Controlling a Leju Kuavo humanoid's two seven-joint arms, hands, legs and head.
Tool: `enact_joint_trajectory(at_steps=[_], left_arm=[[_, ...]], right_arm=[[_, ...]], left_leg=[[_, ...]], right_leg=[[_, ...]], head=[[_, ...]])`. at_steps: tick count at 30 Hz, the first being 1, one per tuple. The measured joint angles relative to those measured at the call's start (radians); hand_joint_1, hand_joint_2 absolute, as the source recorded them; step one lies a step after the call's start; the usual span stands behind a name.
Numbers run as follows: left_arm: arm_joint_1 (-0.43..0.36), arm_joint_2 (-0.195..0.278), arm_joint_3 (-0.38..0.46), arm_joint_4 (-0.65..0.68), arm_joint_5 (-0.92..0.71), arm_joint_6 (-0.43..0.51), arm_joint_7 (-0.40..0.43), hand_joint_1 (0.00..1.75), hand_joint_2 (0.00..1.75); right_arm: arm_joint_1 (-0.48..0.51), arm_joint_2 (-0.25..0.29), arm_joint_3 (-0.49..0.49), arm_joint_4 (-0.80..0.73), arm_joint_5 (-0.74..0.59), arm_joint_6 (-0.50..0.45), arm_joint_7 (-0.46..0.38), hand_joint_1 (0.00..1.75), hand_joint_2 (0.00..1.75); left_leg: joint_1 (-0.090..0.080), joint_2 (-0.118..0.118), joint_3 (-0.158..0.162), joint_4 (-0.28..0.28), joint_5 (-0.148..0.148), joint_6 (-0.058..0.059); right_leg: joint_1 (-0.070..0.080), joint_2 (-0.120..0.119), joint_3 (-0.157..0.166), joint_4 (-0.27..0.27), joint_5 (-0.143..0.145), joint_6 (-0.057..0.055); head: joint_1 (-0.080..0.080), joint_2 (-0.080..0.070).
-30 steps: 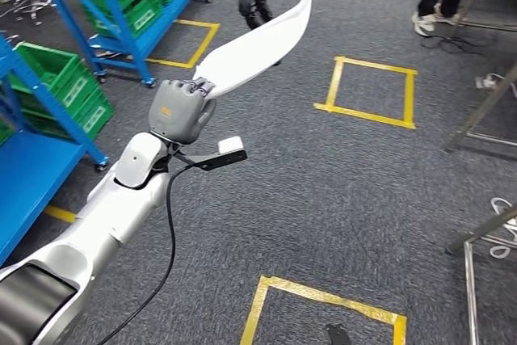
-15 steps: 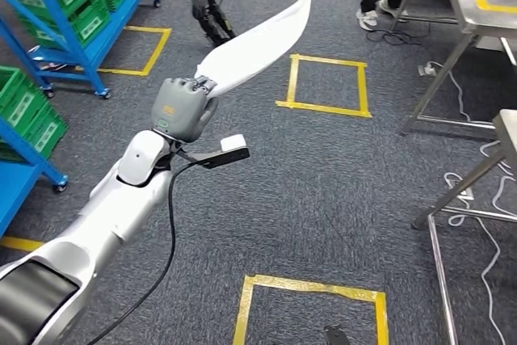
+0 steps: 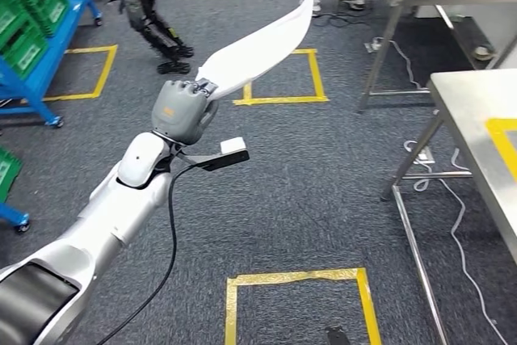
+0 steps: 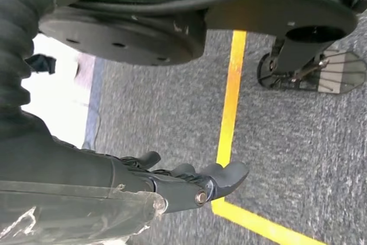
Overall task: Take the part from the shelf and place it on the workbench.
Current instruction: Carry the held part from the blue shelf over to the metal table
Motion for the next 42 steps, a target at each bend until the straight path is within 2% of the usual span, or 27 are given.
enact_joint_trajectory(at_steps=[1, 2, 3, 5, 6, 8, 9, 10, 11, 13, 15, 17, 18, 20, 22, 24, 26, 28, 30, 31, 32, 33, 35, 37, 39, 41, 42], left_arm=[[0.003, 0.001, 0.0, 0.001, 0.0, 0.0, 0.0, 1.75, 1.75], [0.006, 0.002, 0.0, 0.003, 0.0, 0.0, 0.0, 1.75, 1.75], [0.008, 0.003, 0.0, 0.004, 0.0, 0.0, 0.0, 1.75, 1.75], [0.007, 0.005, 0.0, 0.005, 0.002, 0.0, 0.0, 1.75, 1.75], [0.005, 0.005, 0.0, 0.005, 0.003, 0.0, 0.0, 1.75, 1.75], [0.001, 0.005, 0.0, 0.006, 0.004, 0.0, -0.001, 1.75, 1.75], [0.0, 0.005, 0.0, 0.006, 0.005, 0.0, -0.001, 1.75, 1.75], [-0.001, 0.004, -0.001, 0.006, 0.005, 0.0, -0.002, 1.75, 1.75], [-0.001, 0.003, -0.001, 0.007, 0.006, -0.001, -0.002, 1.75, 1.75], [-0.004, 0.0, -0.001, 0.007, 0.008, -0.001, -0.003, 1.75, 1.75], [-0.006, 0.001, -0.001, 0.008, 0.01, -0.002, -0.005, 1.75, 1.75], [-0.005, 0.003, -0.001, 0.011, 0.011, -0.003, -0.006, 1.75, 1.75], [-0.005, 0.003, -0.001, 0.013, 0.011, -0.003, -0.006, 1.75, 1.75], [-0.006, 0.003, -0.002, 0.015, 0.011, -0.003, -0.007, 1.75, 1.75], [-0.009, 0.003, -0.001, 0.015, 0.012, -0.003, -0.008, 1.75, 1.75], [-0.012, 0.004, -0.001, 0.016, 0.012, -0.003, -0.008, 1.75, 1.75], [-0.013, 0.003, -0.002, 0.016, 0.012, -0.003, -0.008, 1.75, 1.75], [-0.015, 0.001, -0.002, 0.016, 0.012, -0.002, -0.008, 1.75, 1.75], [-0.016, 0.003, -0.002, 0.018, 0.014, -0.002, -0.008, 1.75, 1.75], [-0.015, 0.004, -0.003, 0.019, 0.014, -0.002, -0.008, 1.75, 1.75], [-0.013, 0.004, -0.003, 0.021, 0.015, -0.002, -0.008, 1.75, 1.75], [-0.012, 0.004, -0.004, 0.022, 0.015, -0.003, -0.008, 1.75, 1.75], [-0.011, 0.005, -0.004, 0.023, 0.015, -0.003, -0.008, 1.75, 1.75], [-0.015, 0.006, -0.004, 0.023, 0.015, -0.002, -0.008, 1.75, 1.75], [-0.017, 0.005, -0.004, 0.024, 0.015, -0.002, -0.008, 1.75, 1.75], [-0.018, 0.001, -0.005, 0.024, 0.015, -0.003, -0.009, 1.75, 1.75], [-0.018, -0.001, -0.006, 0.024, 0.016, -0.003, -0.009, 1.75, 1.75]], right_arm=[[0.0, 0.0, 0.0, 0.0, 0.0, 0.0, 0.0, 0.0, 1.75], [0.0, 0.0, 0.0, 0.0, -0.001, 0.0, 0.0, 0.0, 1.75], [0.001, 0.0, 0.0, 0.0, -0.001, 0.0, 0.0, 0.0, 1.75], [0.0, 0.0, 0.0, 0.0, -0.001, 0.0, -0.001, 0.0, 1.75], [-0.002, 0.0, 0.0, 0.0, -0.001, -0.001, -0.001, 0.0, 1.75], [-0.004, 0.0, 0.0, 0.0, -0.001, -0.003, -0.002, 0.0, 1.75], [-0.004, 0.0, 0.0, 0.0, -0.001, -0.004, -0.002, 0.0, 1.75], [-0.003, 0.0, 0.0, 0.0, -0.001, -0.005, -0.003, 0.0, 1.75], [-0.003, 0.0, 0.0, 0.0, -0.001, -0.005, -0.004, 0.0, 1.75], [-0.003, 0.0, 0.0, 0.0, 0.0, -0.006, -0.004, 0.0, 1.75], [-0.004, 0.0, 0.0, 0.0, 0.001, -0.006, -0.003, 0.0, 1.75], [-0.007, 0.0, 0.0, 0.0, 0.003, -0.006, -0.003, 0.0, 1.75], [-0.007, 0.0, 0.0, 0.0, 0.003, -0.006, -0.003, 0.0, 1.75], [-0.006, 0.0, 0.0, 0.0, 0.006, -0.006, -0.001, 0.0, 1.75], [-0.005, 0.0, 0.0, 0.0, 0.007, -0.006, 0.001, 0.0, 1.75], [-0.005, 0.0, 0.0, 0.0, 0.009, -0.006, 0.002, 0.0, 1.75], [-0.003, 0.0, 0.0, 0.0, 0.01, -0.006, 0.002, 0.0, 1.75], [-0.002, 0.0, 0.0, 0.0, 0.012, -0.007, 0.002, 0.0, 1.75], [-0.005, 0.0, 0.0, 0.0, 0.014, -0.008, 0.002, 0.0, 1.75], [-0.007, 0.0, 0.0, 0.0, 0.015, -0.008, 0.002, 0.0, 1.75], [-0.007, 0.0, 0.0, 0.0, 0.015, -0.008, 0.002, 0.0, 1.75], [-0.006, 0.0, 0.0, 0.0, 0.015, -0.008, 0.002, 0.0, 1.75], [-0.005, 0.0, -0.001, 0.0, 0.015, -0.008, 0.002, 0.0, 1.75], [-0.007, 0.0, -0.001, 0.0, 0.015, -0.008, 0.002, 0.0, 1.75], [-0.009, 0.0, 0.0, 0.0, 0.014, -0.008, 0.001, 0.0, 1.75], [-0.007, 0.0, 0.0, 0.0, 0.014, -0.009, 0.0, 0.0, 1.75], [-0.006, 0.0, 0.0, 0.0, 0.014, -0.009, 0.0, 0.0, 1.75]], left_leg=[[0.0, -0.008, -0.03, 0.058, -0.02, 0.0], [0.0, -0.011, -0.048, 0.089, -0.021, 0.0], [0.001, -0.012, -0.05, 0.086, -0.005, 0.0], [0.003, -0.028, -0.007, -0.012, 0.064, 0.002], [0.005, -0.05, 0.024, -0.076, 0.091, 0.003], [0.01, -0.085, 0.061, -0.158, 0.113, 0.007], [0.009, -0.088, 0.066, -0.171, 0.111, 0.012], [0.009, -0.078, 0.065, -0.173, 0.113, 0.018], [0.009, -0.068, 0.066, -0.176, 0.116, 0.025], [0.011, -0.046, 0.067, -0.18, 0.12, 0.038], [0.008, -0.025, 0.068, -0.181, 0.12, 0.045], [0.006, 0.002, 0.068, -0.18, 0.118, 0.047], [0.006, 0.014, 0.069, -0.18, 0.117, 0.046], [0.006, 0.038, 0.074, -0.18, 0.113, 0.043], [0.0, 0.058, 0.079, -0.178, 0.106, 0.035], [-0.007, 0.077, 0.082, -0.178, 0.103, 0.027], [-0.006, 0.091, 0.086, -0.181, 0.098, 0.018], [-0.002, 0.06, 0.074, -0.148, 0.071, 0.008], [0.001, 0.01, 0.024, -0.04, 0.014, 0.004], [0.001, -0.002, -0.011, 0.026, -0.012, 0.003], [0.001, -0.007, -0.038, 0.075, -0.024, 0.003], [0.001, -0.01, -0.052, 0.093, -0.018, 0.003], [0.003, -0.019, -0.027, 0.025, 0.042, 0.005], [0.01, -0.06, 0.03, -0.1, 0.1, 0.006], [0.013, -0.089, 0.059, -0.166, 0.113, 0.01], [0.012, -0.073, 0.062, -0.174, 0.113, 0.022], [0.012, -0.063, 0.062, -0.175, 0.115, 0.029]], right_leg=[[0.0, 0.012, 0.0, 0.0, 0.001, -0.002], [-0.001, 0.026, -0.001, 0.0, 0.001, -0.002], [-0.001, 0.04, -0.001, 0.0, 0.003, -0.001], [-0.005, 0.068, -0.001, 0.0, 0.006, 0.004], [-0.005, 0.08, -0.003, 0.002, 0.007, 0.008], [-0.005, 0.099, -0.012, 0.003, 0.013, 0.019], [-0.006, 0.109, -0.016, 0.0, 0.017, 0.026], [-0.009, 0.118, -0.02, -0.004, 0.022, 0.032], [-0.009, 0.112, -0.023, -0.005, 0.023, 0.038], [-0.005, 0.062, -0.047, 0.037, -0.003, 0.048], [-0.003, 0.005, -0.1, 0.156, -0.065, 0.054], [-0.003, -0.01, -0.144, 0.26, -0.103, 0.058], [-0.004, -0.013, -0.143, 0.265, -0.099, 0.058], [-0.003, -0.03, -0.082, 0.165, -0.047, 0.056], [0.004, -0.068, -0.012, 0.044, -0.011, 0.049], [0.01, -0.076, 0.006, 0.005, -0.009, 0.038], [0.008, -0.05, 0.002, 0.002, -0.005, 0.024], [0.004, -0.027, 0.002, -0.002, -0.001, 0.011], [0.001, -0.004, 0.002, -0.003, 0.0, 0.003], [0.0, 0.008, 0.002, -0.003, 0.001, 0.0], [0.0, 0.021, 0.002, -0.003, 0.001, 0.0], [0.0, 0.035, 0.002, -0.003, 0.002, 0.0], [-0.003, 0.063, 0.002, -0.003, 0.004, 0.003], [-0.005, 0.088, -0.002, 0.0, 0.007, 0.012], [-0.006, 0.108, -0.011, -0.001, 0.012, 0.024], [-0.01, 0.124, -0.019, -0.007, 0.018, 0.036], [-0.008, 0.112, -0.024, -0.002, 0.015, 0.041]], head=[[-0.001, 0.0], [-0.001, 0.0], [-0.001, 0.0], [-0.002, 0.0], [-0.002, 0.0], [-0.003, 0.0], [-0.004, 0.0], [-0.004, 0.0], [-0.004, 0.0], [0.004, 0.0], [0.012, 0.0], [0.012, 0.0], [0.012, 0.0], [0.012, 0.0], [0.012, 0.0], [0.011, 0.0], [0.011, 0.0], [0.009, 0.0], [0.005, 0.0], [0.004, 0.0], [0.003, 0.0], [0.003, 0.0], [0.003, 0.0], [0.002, 0.0], [0.001, 0.0], [-0.001, 0.0], [0.001, 0.0]])
